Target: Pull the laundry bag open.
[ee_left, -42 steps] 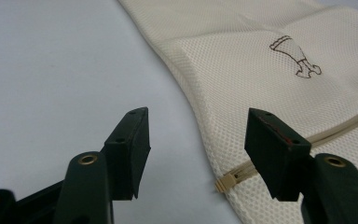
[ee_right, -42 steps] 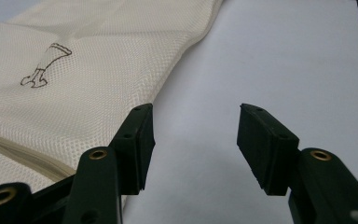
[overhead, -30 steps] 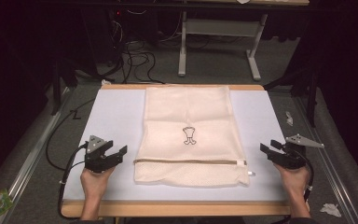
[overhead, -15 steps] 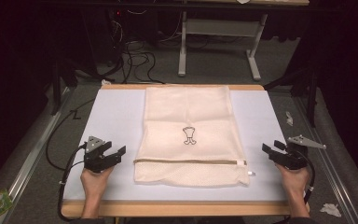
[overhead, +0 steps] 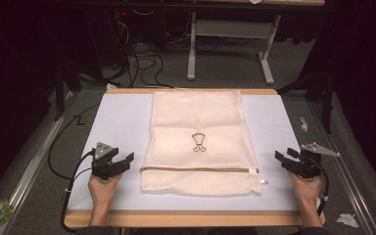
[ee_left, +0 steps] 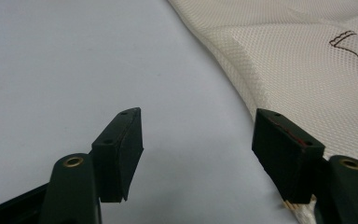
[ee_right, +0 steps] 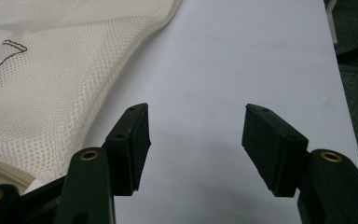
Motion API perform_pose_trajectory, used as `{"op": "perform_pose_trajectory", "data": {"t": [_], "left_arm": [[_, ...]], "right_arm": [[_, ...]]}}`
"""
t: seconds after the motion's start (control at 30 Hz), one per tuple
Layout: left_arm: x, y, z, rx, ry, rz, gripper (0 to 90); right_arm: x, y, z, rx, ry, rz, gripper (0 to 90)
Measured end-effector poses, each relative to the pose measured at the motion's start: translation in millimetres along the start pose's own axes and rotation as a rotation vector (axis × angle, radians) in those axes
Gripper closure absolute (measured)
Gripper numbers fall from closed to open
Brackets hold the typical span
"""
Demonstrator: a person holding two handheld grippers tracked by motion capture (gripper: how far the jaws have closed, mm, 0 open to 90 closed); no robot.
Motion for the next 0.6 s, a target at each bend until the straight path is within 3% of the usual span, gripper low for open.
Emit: {"op": "perform_pose_trajectory", "data": {"t": [0.3,0.6], "left_arm": [[-10.0,-3.8,-4.5,0.023,-0.016,0.016,33.7],[-17.5,-5.2,-10.6,0.011,-0.022,0.04,33.7]], "right_arm": [[-7.0,5.4,-3.2,-0.016,-0.008,-0.024,45.7],[-12.0,8.4,-6.5,-0.008,-0.01,-0.044,45.8]]}}
Point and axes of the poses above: each handheld gripper's, and its own axes: x roughly backward along the jaws, z roughly out of its top, y roughly to its right, the point moved 7 cm from there along -x, roughly forward along the jaws, and after that the axes turned 11 degrees about -x, right-handed, at the moved point
